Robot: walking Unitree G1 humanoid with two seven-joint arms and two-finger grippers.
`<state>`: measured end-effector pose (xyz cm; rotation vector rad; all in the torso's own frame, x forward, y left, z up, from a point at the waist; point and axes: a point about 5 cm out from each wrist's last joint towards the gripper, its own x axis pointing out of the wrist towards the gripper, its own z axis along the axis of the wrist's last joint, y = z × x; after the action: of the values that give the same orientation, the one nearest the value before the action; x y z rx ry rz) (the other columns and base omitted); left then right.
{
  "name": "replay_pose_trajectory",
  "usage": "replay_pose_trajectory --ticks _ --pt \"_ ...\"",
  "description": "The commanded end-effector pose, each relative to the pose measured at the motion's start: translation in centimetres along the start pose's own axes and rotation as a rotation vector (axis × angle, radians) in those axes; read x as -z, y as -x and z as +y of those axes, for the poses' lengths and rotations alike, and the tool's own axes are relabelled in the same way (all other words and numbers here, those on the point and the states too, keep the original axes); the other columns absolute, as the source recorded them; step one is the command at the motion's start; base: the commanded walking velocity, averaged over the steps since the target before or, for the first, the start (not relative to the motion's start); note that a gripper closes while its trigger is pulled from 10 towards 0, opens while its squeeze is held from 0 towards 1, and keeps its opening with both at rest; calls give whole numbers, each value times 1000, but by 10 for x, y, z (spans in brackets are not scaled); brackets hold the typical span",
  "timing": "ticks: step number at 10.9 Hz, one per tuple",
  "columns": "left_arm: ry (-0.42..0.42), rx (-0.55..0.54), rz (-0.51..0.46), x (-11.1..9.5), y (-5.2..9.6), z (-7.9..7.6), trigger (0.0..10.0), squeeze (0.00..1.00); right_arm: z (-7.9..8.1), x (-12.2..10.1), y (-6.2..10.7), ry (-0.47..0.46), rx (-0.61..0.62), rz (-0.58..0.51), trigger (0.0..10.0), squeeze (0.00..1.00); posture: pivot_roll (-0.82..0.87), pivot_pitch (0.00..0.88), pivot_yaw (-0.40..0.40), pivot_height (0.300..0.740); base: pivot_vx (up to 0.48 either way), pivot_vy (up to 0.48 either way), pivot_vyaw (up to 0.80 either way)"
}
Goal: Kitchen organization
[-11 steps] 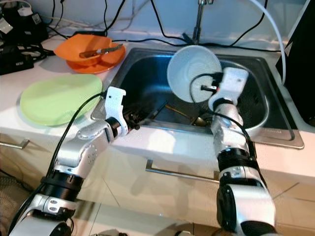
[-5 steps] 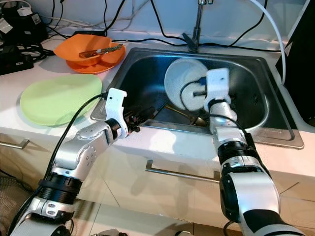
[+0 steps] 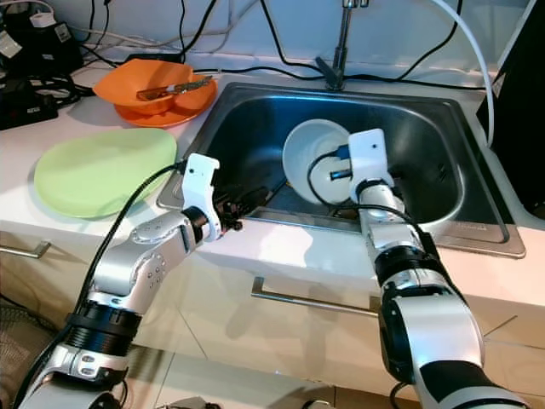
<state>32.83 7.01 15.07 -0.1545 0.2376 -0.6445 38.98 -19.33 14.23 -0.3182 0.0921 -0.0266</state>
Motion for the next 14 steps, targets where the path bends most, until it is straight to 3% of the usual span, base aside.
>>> replay_pose_trajectory --ticks 1,3,4,5,6,7,10,12,13,14 --pt "2 4 35 7 2 0 10000 0 5 -15 -5 8 -30 -31 10000 0 46 28 39 740 0 0 0" --pt "4 5 43 8 3 0 10000 0 10 -14 -4 20 -62 -30 10000 47 47 30 37 740 0 0 0" --pt "4 7 46 8 3 -1 10000 0 12 -14 -4 26 -75 -32 10000 784 47 30 37 740 0 0 0" --pt "4 9 49 9 3 -1 10000 0 13 -15 -4 37 -77 -31 10000 671 47 30 37 740 0 0 0" --pt "4 10 50 9 3 -1 10000 0 13 -14 -4 42 -78 -28 10000 98 46 28 37 740 0 0 0" --pt "5 11 50 9 2 -2 10000 0 13 -14 -4 50 -78 -29 10000 0 46 28 36 740 0 0 0" --pt "1 1 43 9 2 -1 10000 0 10 -26 -5 11 -51 -112 10000 0 43 28 36 740 0 0 0" --pt "-41 -60 -35 1 2 6 10000 0 8 -59 2 -148 -39 -352 10000 0 32 29 38 740 0 0 0" --pt "-54 -112 -112 -8 2 12 10000 0 10 -73 14 -196 -45 -474 10000 0 21 31 40 740 0 0 0" --pt "-63 -134 -143 -11 3 15 10000 0 11 -77 21 -227 -46 -521 10000 0 12 31 42 740 0 0 0"
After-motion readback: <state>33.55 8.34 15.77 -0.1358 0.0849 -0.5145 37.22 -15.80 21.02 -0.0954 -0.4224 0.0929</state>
